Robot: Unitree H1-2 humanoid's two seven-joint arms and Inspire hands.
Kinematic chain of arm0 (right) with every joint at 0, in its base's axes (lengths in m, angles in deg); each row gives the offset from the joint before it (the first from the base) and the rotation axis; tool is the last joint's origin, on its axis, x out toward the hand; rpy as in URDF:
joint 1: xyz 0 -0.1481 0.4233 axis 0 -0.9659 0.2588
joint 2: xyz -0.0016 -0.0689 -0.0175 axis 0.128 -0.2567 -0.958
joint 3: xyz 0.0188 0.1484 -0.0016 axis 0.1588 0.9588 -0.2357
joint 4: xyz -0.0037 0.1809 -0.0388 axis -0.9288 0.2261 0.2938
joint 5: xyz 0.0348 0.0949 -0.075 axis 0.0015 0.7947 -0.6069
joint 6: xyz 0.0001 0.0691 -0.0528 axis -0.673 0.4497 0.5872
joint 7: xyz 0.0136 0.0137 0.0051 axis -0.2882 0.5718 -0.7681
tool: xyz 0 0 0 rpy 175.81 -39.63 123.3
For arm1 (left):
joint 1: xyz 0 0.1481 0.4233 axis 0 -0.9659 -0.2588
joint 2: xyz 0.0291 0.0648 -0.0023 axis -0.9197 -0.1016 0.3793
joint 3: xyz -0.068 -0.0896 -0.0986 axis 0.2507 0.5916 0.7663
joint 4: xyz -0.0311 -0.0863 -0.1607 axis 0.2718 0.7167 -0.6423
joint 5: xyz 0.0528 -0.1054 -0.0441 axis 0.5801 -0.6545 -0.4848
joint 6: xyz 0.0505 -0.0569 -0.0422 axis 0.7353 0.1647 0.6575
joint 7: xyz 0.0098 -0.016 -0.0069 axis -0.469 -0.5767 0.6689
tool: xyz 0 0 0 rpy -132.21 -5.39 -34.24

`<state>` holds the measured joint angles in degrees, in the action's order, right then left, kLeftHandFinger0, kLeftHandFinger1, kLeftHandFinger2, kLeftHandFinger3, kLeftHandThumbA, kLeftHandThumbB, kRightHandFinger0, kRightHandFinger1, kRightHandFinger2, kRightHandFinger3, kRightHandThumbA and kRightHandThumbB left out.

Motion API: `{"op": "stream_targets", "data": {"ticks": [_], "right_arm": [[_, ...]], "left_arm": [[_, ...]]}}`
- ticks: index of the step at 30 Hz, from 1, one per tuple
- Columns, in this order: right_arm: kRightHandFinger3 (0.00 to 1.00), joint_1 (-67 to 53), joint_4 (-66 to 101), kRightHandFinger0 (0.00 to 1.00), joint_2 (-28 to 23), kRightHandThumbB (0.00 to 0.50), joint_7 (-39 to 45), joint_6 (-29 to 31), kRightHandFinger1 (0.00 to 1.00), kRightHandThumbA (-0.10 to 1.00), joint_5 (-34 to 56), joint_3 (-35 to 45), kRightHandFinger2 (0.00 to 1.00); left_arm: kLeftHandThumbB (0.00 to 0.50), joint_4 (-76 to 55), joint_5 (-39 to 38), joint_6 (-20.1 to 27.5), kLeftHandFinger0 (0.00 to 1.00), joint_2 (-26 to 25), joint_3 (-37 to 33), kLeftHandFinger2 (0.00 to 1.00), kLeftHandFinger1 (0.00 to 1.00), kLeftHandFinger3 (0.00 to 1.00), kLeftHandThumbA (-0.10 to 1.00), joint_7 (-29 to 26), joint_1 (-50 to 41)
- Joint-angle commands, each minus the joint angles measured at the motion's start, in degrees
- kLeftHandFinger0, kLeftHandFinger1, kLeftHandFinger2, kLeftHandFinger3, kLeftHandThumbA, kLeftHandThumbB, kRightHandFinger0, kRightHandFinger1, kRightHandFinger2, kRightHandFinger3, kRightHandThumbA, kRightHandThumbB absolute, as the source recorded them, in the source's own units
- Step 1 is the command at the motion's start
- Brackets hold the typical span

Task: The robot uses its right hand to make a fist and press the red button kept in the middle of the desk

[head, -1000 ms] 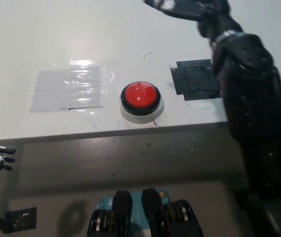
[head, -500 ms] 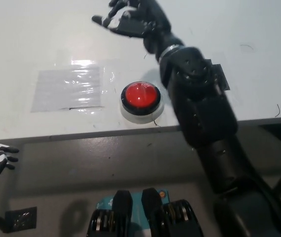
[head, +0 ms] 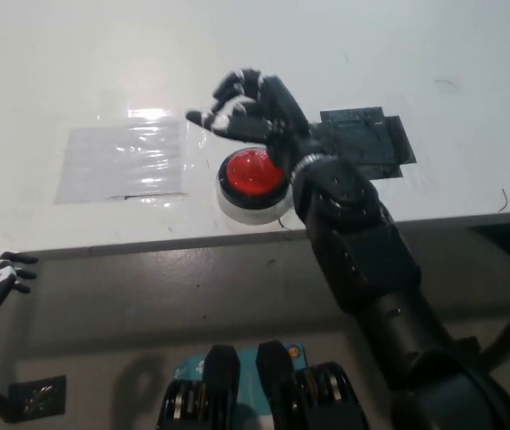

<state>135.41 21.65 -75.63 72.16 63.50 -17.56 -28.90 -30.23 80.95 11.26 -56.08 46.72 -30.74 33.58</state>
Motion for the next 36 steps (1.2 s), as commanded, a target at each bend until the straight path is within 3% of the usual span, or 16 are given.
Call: {"op": "stream_targets", "data": {"ticks": [1,3,10,11,16,18,22,23,32,36], "right_arm": [[0.38,0.43,0.26,0.0,-0.35,0.0,1.69,3.97,0.03,0.95,0.03,0.7,0.35],[0.39,-0.73,0.73,0.0,-0.5,0.006,1.39,3.45,0.04,0.94,-0.22,0.74,0.36],[0.38,-1.96,-0.29,0.0,-0.48,0.0,2.53,5.15,0.05,0.93,-0.17,0.59,0.36],[0.39,-2.18,-0.45,0.0,-0.3,0.007,2.56,4.95,0.06,0.93,-0.05,0.63,0.36],[0.38,-3.71,0.27,0.0,0.87,0.0,1.8,2.74,0.04,0.91,0.52,1.37,0.36],[0.32,-4.06,-0.82,0.0,0.9,0.0,2.28,2.07,0.01,0.96,0.74,1.63,0.32],[0.32,-4.86,-1.05,0.0,0.75,0.0,3.38,-2.47,0.0,1.0,0.55,1.25,0.28],[0.33,-5.97,-1.44,0.0,0.68,0.0,4.42,-2.79,0.0,1.0,0.29,0.61,0.27],[0.35,-7.65,-2.54,0.0,0.17,0.025,5.17,-3.01,0.0,1.0,1.19,1.87,0.24],[0.35,-8.19,-2.53,0.0,-0.04,0.0,5.12,-3.54,0.0,1.0,1.46,2.08,0.24]], "left_arm": [[0.001,-1.48,0.65,1.02,0.56,-1.45,0.05,0.63,0.57,0.66,0.56,-0.2,1.53],[0.0,-1.02,-0.41,1.42,0.46,-1.21,0.39,0.55,0.48,0.61,0.5,0.13,1.72],[0.0,-0.32,-1.29,1.86,0.46,-1.76,0.69,0.54,0.48,0.59,0.49,0.79,3.2],[0.005,-0.2,-1.07,1.81,0.5,-1.82,0.62,0.59,0.53,0.64,0.52,0.71,3.25],[0.0,-0.41,-0.17,1.06,0.51,-2.53,0.33,0.61,0.54,0.66,0.52,0.67,3.86],[0.0,-0.45,-1.13,0.91,0.44,-2.22,0.74,0.54,0.47,0.61,0.49,0.75,4.05],[0.0,-0.52,-0.54,1.02,0.53,-2.4,0.5,0.61,0.54,0.65,0.5,0.7,3.93],[0.0,-0.11,-0.84,1.28,0.49,-2.34,0.61,0.59,0.51,0.64,0.5,0.75,4.15],[0.0,-0.47,-0.35,0.72,0.49,-2.71,0.49,0.59,0.52,0.63,0.52,0.72,4.76],[0.0,-0.81,-0.47,0.38,0.52,-2.96,0.47,0.62,0.55,0.67,0.52,1.07,4.58]]}}
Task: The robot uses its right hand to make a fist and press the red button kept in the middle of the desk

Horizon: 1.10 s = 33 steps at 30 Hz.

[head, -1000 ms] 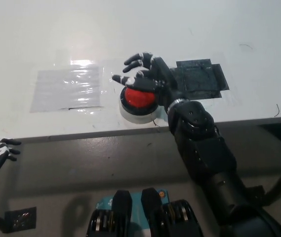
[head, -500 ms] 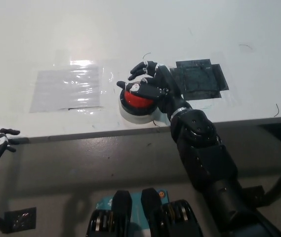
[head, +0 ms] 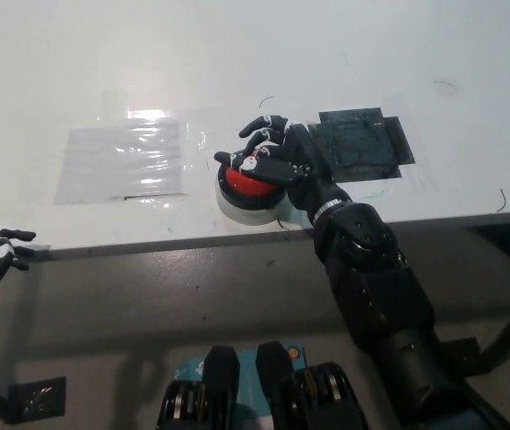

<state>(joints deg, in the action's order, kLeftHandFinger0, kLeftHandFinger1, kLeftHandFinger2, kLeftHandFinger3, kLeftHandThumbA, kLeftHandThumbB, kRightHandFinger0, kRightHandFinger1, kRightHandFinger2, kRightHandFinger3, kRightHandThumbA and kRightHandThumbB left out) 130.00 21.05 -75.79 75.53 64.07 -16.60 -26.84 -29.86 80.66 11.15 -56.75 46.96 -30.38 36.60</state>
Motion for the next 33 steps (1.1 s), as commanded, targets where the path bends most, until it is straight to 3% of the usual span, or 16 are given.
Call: {"op": "stream_targets", "data": {"ticks": [1,6,12,13,15,19,20,24,26,33], "right_arm": [[0.35,-2.94,-1.88,0.0,-0.05,0.004,1.63,-4.28,0.0,1.0,0.21,-0.16,0.23],[0.37,-2.84,-1.55,0.0,-0.02,0.012,0.79,-5.5,0.0,1.0,-0.17,-0.23,0.24],[0.4,-3.14,-1.8,0.0,0.19,0.0,1.14,-5.47,0.0,1.0,0.06,-0.21,0.24],[0.41,-3.23,-1.72,0.0,0.24,0.0,1.08,-5.49,0.0,1.0,0.09,-0.18,0.24],[0.39,-2.77,-0.8,0.0,0.45,0.056,0.62,-6.47,0.0,1.0,0.62,0.36,0.26],[0.38,-0.37,1.3,0.0,0.29,0.022,1.33,-5.47,0.01,1.0,1.48,0.96,0.28],[0.39,1.02,2.22,0.0,-0.03,0.015,1.66,-4.78,0.02,1.0,1.59,1.05,0.29],[0.36,4.28,6.36,0.0,-0.7,0.017,1.44,-7.62,0.0,1.0,2.06,1.43,0.24],[0.39,7.13,10.5,0.0,-1.23,0.033,0.24,-10.95,0.0,1.0,3.31,2.88,0.28],[0.49,9.08,19.44,0.0,-2.41,0.053,-1.64,-17.68,0.08,1.0,3.35,5.17,0.41]], "left_arm": [[0.0,-1.81,0.56,-0.7,0.51,-2.32,0.11,0.61,0.54,0.68,0.53,0.22,1.5],[0.0,-0.56,-0.63,0.94,0.37,-2.04,0.57,0.47,0.41,0.54,0.48,0.71,1.88],[0.0,-1.21,0.4,0.91,0.49,-2.13,0.25,0.6,0.52,0.67,0.51,0.7,0.91],[0.0,-1.23,0.34,0.89,0.49,-2.11,0.27,0.59,0.52,0.66,0.51,0.74,0.83],[0.0,-1.77,0.26,0.12,0.44,-2.03,0.34,0.57,0.48,0.64,0.5,0.67,0.79],[0.002,-1.34,-0.25,0.56,0.47,-1.85,0.55,0.56,0.5,0.61,0.51,0.87,0.35],[0.0,-1.15,-0.21,1.15,0.43,-1.9,0.49,0.53,0.47,0.59,0.5,0.95,0.37],[0.002,-1.86,0.45,-0.24,0.5,-1.58,0.63,0.61,0.53,0.65,0.52,0.14,-0.45],[0.0,-1.64,0.44,0.76,0.48,-1.62,0.54,0.57,0.51,0.62,0.49,0.39,-0.54],[0.001,-1.13,-0.02,1.64,0.48,-1.85,0.62,0.59,0.51,0.63,0.53,0.93,-1.04]]}}
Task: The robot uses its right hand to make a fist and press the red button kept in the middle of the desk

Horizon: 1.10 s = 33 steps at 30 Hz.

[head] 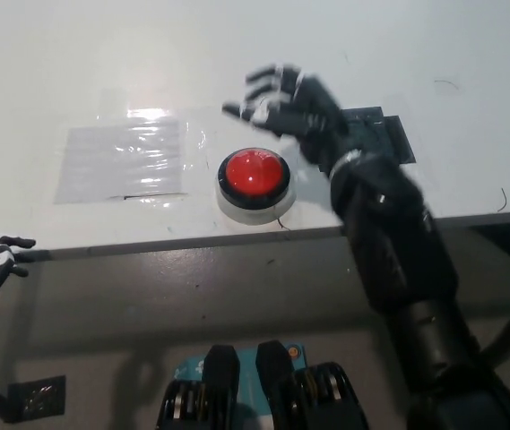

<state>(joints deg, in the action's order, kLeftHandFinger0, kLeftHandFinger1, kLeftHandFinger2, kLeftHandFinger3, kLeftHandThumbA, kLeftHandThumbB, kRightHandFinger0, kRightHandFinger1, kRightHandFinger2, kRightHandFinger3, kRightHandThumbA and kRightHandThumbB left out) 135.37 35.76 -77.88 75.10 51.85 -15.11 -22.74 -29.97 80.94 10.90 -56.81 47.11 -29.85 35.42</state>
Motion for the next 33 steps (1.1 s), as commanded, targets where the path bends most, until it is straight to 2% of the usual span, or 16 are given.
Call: {"op": "stream_targets", "data": {"ticks": [1,2,4,5,9,13,15,19,20,23,24,25,26,27,29,33], "right_arm": [[0.5,3.59,6.72,0.0,-1.29,0.066,-0.68,-6.17,0.11,1.0,2.2,1.52,0.43],[0.51,3.55,6.92,0.0,-1.24,0.066,-0.67,-6.45,0.11,1.0,2.13,1.6,0.43],[0.51,3.11,9.17,0.0,-2.03,0.084,-0.75,-7.87,0.12,1.0,2.34,2.23,0.44],[0.52,2.29,11.22,0.0,-2.67,0.074,-0.84,-8.89,0.12,1.0,2.2,2.36,0.45],[0.55,0.23,15.18,0.0,-5.54,0.07,-0.29,-9.27,0.14,1.0,2.06,3.05,0.46],[0.49,-2.57,20.75,0.0,-8.54,0.012,0.03,-10.13,0.11,1.0,2.37,3.92,0.44],[0.47,-4.19,24.01,0.0,-9.81,0.008,-0.3,-11.12,0.1,1.0,2.31,4.38,0.41],[0.47,-7.42,27.77,0.0,-12.67,0.006,0.32,-11.81,0.12,1.0,3.54,5.88,0.41],[0.47,-9.07,29.53,0.0,-13.8,0.022,-0.16,-11.82,0.13,1.0,4.2,6.79,0.42],[0.47,-11.76,32.38,0.0,-15.93,0.042,0.42,-11.82,0.14,1.0,5.36,7.55,0.41],[0.47,-12.49,33.08,0.0,-16.26,0.047,0.35,-11.82,0.13,1.0,5.62,7.99,0.41],[0.47,-12.78,33.38,0.0,-16.42,0.047,0.23,-11.82,0.13,1.0,5.8,8.1,0.41],[0.47,-14.02,34.41,0.0,-17.13,0.006,-0.27,-11.82,0.13,1.0,6.87,8.57,0.4],[0.47,-14.92,35.1,0.0,-17.6,0.0,-0.58,-11.82,0.13,1.0,7.45,8.91,0.4],[0.46,-16.94,36.53,0.0,-18.57,0.005,-1.3,-11.82,0.13,1.0,8.24,9.43,0.4],[0.47,-21.31,38.51,0.0,-19.57,0.025,-1.73,-11.82,0.13,1.0,8.91,11.3,0.41]], "left_arm": [[0.006,-1.53,0.22,1.21,0.54,-1.93,0.29,0.64,0.56,0.66,0.55,0.24,-0.06],[0.006,-1.53,0.22,1.21,0.54,-1.93,0.29,0.64,0.57,0.67,0.56,0.24,-0.07],[0.002,-1.68,0.22,1.11,0.49,-1.94,0.3,0.58,0.51,0.62,0.55,0.22,-0.11],[0.006,-1.59,-0.41,1.55,0.48,-1.85,0.59,0.56,0.5,0.61,0.54,0.44,-0.56],[0.006,-1.3,0.08,2.02,0.46,-2.0,0.47,0.56,0.5,0.6,0.55,0.3,-0.72],[0.009,-1.43,-0.03,1.88,0.45,-1.94,0.62,0.54,0.48,0.57,0.54,0.17,-0.72],[0.013,-1.43,-0.45,1.92,0.37,-1.86,0.89,0.47,0.4,0.53,0.53,0.21,-0.75],[0.014,-1.44,0.37,1.87,0.38,-2.03,0.54,0.49,0.42,0.55,0.57,0.19,-0.91],[0.005,-1.78,0.17,1.38,0.42,-2.04,0.6,0.54,0.46,0.61,0.56,0.3,-0.98],[0.0,-1.43,-0.04,1.79,0.41,-1.93,0.74,0.53,0.45,0.6,0.53,0.26,-0.91],[0.001,-1.2,-0.13,1.92,0.39,-1.93,0.77,0.5,0.42,0.56,0.53,0.3,-0.85],[0.0,-1.12,-0.15,1.96,0.37,-1.92,0.78,0.49,0.41,0.54,0.52,0.31,-0.83],[0.0,-1.37,-0.34,1.84,0.41,-1.8,0.86,0.51,0.44,0.57,0.5,0.3,-0.85],[0.0,-1.36,-0.29,1.77,0.41,-1.81,0.85,0.51,0.44,0.57,0.5,0.27,-0.85],[0.007,-1.93,-0.15,1.11,0.44,-1.8,0.85,0.54,0.47,0.6,0.5,0.14,-1.0],[0.005,-2.38,0.32,0.3,0.43,-2.02,0.89,0.55,0.47,0.61,0.51,-0.12,-0.99]]}}
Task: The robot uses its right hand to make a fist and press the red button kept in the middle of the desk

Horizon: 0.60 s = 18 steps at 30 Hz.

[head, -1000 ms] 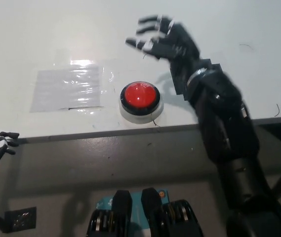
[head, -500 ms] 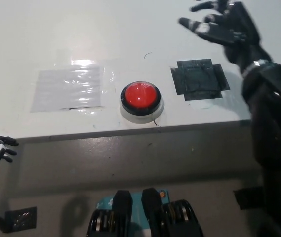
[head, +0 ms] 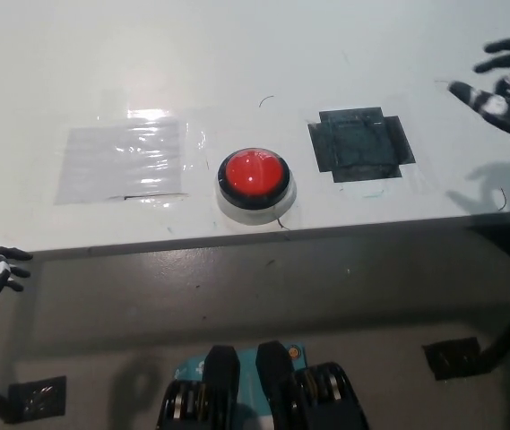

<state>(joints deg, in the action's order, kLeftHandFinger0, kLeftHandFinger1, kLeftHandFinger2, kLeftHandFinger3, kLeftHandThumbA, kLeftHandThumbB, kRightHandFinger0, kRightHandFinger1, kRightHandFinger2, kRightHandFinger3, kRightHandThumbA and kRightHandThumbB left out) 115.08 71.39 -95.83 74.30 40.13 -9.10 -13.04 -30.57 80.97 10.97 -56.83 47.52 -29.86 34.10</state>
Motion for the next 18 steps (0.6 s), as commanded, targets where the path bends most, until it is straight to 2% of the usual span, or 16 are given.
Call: {"op": "stream_targets", "data": {"ticks": [1,8,10,11,13,15,16,18], "right_arm": [[0.47,-1.62,2.91,0.0,-1.66,0.036,-1.11,-0.11,0.14,1.0,3.33,1.95,0.41],[0.49,-7.88,4.22,0.0,-1.52,0.0,-1.53,-0.11,0.15,1.0,4.49,5.8,0.41],[0.49,-9.17,4.58,0.0,-0.84,0.017,-2.44,-0.11,0.15,1.0,4.71,6.59,0.41],[0.49,-9.4,4.54,0.0,-0.81,0.009,-2.34,0.06,0.15,1.0,4.56,6.67,0.41],[0.54,-10.42,4.84,0.01,-0.04,0.033,-3.47,-0.11,0.2,0.94,4.74,7.48,0.44],[0.57,-11.35,4.92,0.01,0.38,0.029,-3.54,-0.1,0.23,0.92,5.18,8.08,0.46],[0.57,-12.51,4.79,0.01,0.38,0.024,-3.11,0.5,0.25,0.93,4.35,7.92,0.47],[0.55,-13.0,4.58,0.0,0.36,0.019,-2.85,1.14,0.24,0.96,4.06,7.71,0.46]], "left_arm": [[0.001,-1.62,0.16,0.35,0.43,-2.11,0.56,0.54,0.46,0.61,0.52,-0.03,0.41],[0.003,-1.82,1.3,0.08,0.49,-2.29,0.3,0.59,0.52,0.64,0.53,-0.44,0.34],[0.004,-2.16,0.79,-0.67,0.47,-2.28,0.41,0.57,0.49,0.63,0.56,-0.1,0.33],[0.0,-1.93,0.82,0.0,0.48,-2.36,0.35,0.58,0.5,0.63,0.56,0.05,0.33],[0.006,-1.82,0.99,0.41,0.52,-2.47,0.24,0.6,0.53,0.65,0.57,0.14,0.29],[0.002,-1.48,0.64,0.73,0.5,-2.29,0.45,0.59,0.52,0.64,0.56,0.06,0.4],[0.009,-1.78,0.68,0.46,0.46,-2.22,0.48,0.56,0.49,0.61,0.56,-0.05,0.36],[0.006,-1.65,0.29,0.72,0.46,-2.24,0.52,0.55,0.48,0.61,0.55,0.25,0.36]]}}
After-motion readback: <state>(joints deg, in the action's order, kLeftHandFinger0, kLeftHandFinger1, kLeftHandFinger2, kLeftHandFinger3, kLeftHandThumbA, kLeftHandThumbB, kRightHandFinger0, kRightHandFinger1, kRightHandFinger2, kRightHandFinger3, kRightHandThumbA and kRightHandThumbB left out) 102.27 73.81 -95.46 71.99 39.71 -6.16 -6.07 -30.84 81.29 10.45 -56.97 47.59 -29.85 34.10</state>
